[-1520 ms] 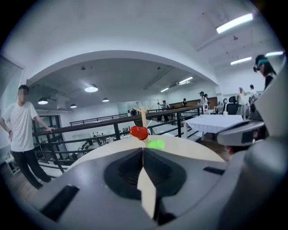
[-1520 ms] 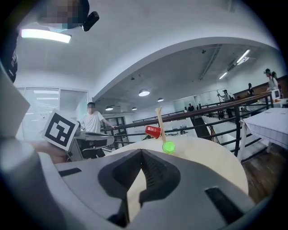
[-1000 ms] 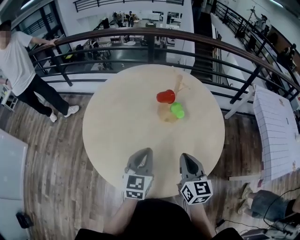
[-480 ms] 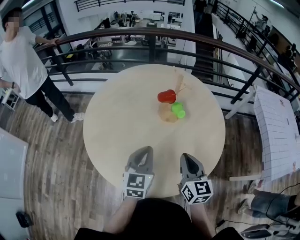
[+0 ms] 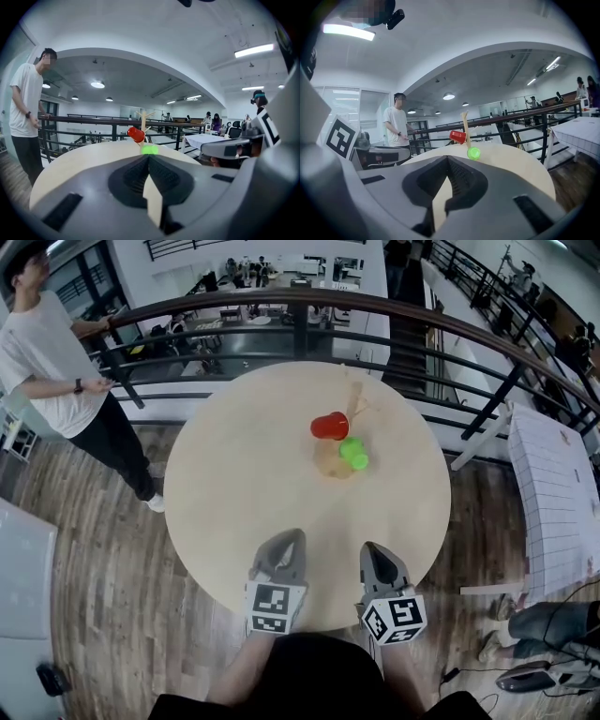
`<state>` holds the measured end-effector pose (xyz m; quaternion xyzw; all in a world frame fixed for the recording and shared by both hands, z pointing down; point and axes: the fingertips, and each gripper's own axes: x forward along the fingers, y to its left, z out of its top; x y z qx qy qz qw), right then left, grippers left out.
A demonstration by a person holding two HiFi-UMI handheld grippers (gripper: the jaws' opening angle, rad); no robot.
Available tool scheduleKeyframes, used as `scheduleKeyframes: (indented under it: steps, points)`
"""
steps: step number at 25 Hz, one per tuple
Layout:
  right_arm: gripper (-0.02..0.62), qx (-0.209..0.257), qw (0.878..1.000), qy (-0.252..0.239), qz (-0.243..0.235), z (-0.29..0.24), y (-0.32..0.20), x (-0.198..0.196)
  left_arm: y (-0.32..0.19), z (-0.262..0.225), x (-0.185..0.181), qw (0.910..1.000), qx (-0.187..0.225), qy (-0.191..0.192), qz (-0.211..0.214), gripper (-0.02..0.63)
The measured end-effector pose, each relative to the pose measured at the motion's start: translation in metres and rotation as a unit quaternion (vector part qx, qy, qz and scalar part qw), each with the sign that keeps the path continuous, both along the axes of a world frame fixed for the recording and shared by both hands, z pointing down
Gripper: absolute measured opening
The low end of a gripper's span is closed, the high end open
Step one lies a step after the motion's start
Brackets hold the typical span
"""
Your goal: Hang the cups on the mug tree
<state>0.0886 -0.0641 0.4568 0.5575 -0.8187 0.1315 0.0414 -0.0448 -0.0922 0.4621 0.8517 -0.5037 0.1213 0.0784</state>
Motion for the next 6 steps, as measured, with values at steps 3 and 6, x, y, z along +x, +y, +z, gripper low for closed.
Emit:
scheduleKeyframes:
  steps: [3, 6]
  points:
    - [0.009, -0.001, 1.000, 0.000, 0.001, 0.0009, -0.0005, 0.0031, -0.0004, 0.0017, 0.0026, 1.0000, -0.002, 0.000, 0.000, 0.014]
    - [0.009, -0.001, 1.000, 0.001, 0.002, 0.0017, -0.0015, 0.0050, -0.0012, 0.0027, 0.0047, 1.0000, -0.003, 0.000, 0.002, 0.014]
